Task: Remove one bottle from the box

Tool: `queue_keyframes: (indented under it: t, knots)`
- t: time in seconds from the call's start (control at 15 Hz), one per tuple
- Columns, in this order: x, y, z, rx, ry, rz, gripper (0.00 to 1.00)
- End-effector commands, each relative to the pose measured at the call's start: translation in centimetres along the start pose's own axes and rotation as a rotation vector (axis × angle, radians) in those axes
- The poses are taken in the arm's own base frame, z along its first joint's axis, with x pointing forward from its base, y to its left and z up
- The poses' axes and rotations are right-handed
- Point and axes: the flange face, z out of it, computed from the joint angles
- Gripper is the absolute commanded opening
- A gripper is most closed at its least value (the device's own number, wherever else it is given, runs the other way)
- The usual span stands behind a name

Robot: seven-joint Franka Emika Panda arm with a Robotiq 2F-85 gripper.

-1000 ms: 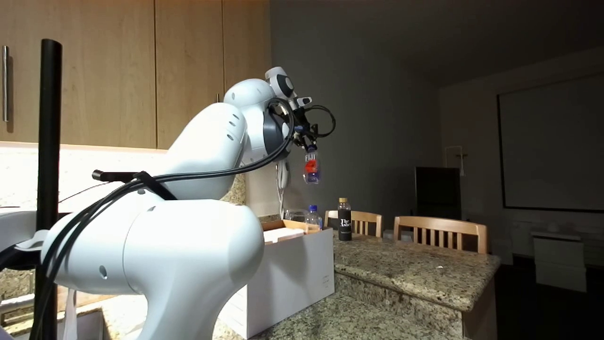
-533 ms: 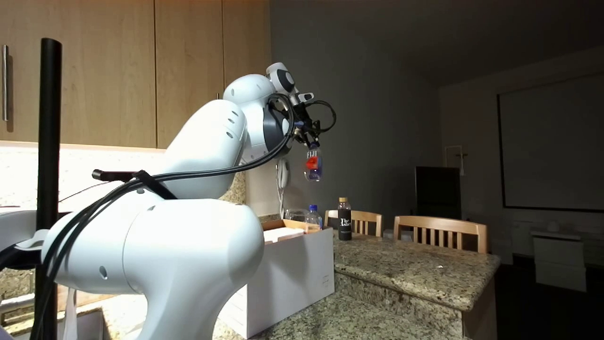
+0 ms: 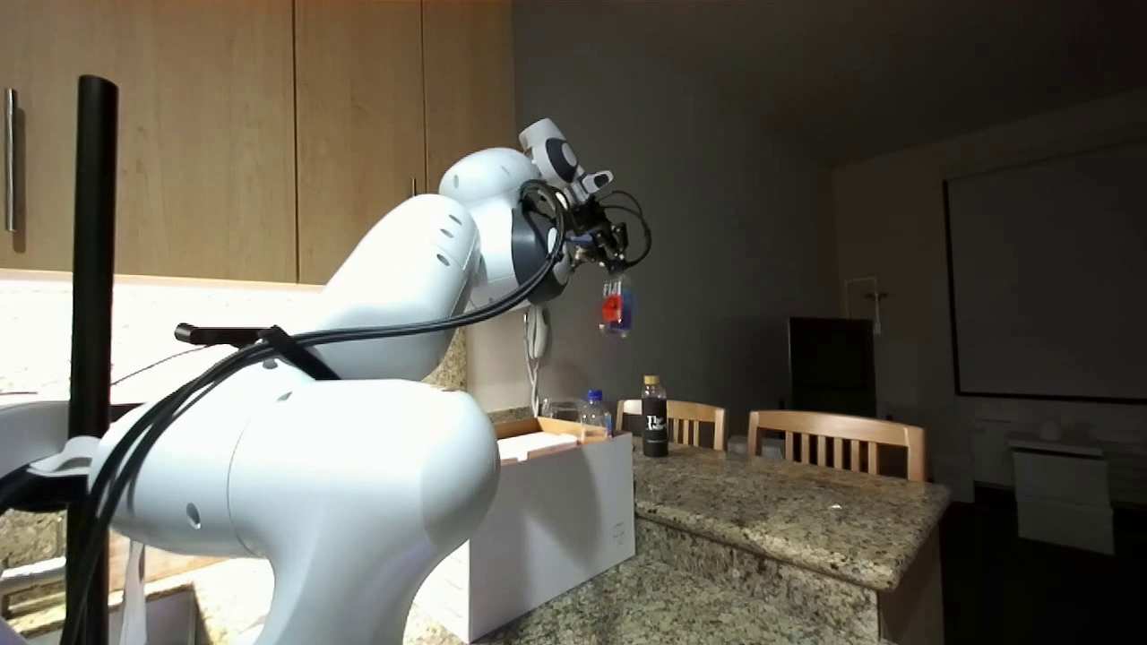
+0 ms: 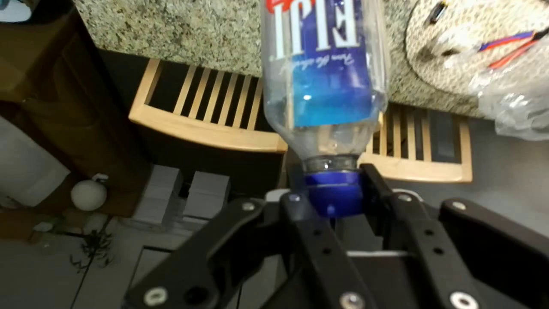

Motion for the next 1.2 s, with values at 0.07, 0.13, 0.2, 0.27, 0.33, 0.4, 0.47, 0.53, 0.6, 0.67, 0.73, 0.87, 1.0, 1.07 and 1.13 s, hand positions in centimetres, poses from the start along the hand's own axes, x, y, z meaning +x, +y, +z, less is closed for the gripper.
queue_keyframes:
  t: [0.07,0.13,0.2,0.27,0.33,0.4,0.47,0.53,0.6,0.67,0.73,0.87,1.0,1.07,1.13]
  knots:
    - [3.0,6.6,2.1,-0.067,0.122,0.199,0.15]
    - [3.4,8.5,3.2,-0.088,0.132,0.247,0.15]
    - [3.7,9.6,3.9,-0.108,0.145,0.292,0.15]
    - [3.8,10.9,4.9,-0.119,0.143,0.331,0.15]
    - [3.8,11.7,5.8,-0.13,0.132,0.361,0.15]
    - [3.7,12.7,6.9,-0.138,0.112,0.377,0.15]
    - [3.5,13.4,7.8,-0.139,0.083,0.387,0.15]
    - [3.2,13.7,8.5,-0.139,0.061,0.39,0.15]
    - [3.1,14.0,9.2,-0.144,0.047,0.392,0.15]
    - [3.0,14.3,9.9,-0.148,0.039,0.394,0.15]
    - [2.9,14.3,10.5,-0.154,0.039,0.393,0.15]
    - [2.6,14.4,11.3,-0.16,0.025,0.393,0.15]
    - [2.3,14.5,11.9,-0.164,0.004,0.403,0.15]
    - [2.1,14.5,12.1,-0.167,-0.012,0.409,0.15]
    - [1.8,14.5,12.4,-0.174,-0.035,0.415,0.15]
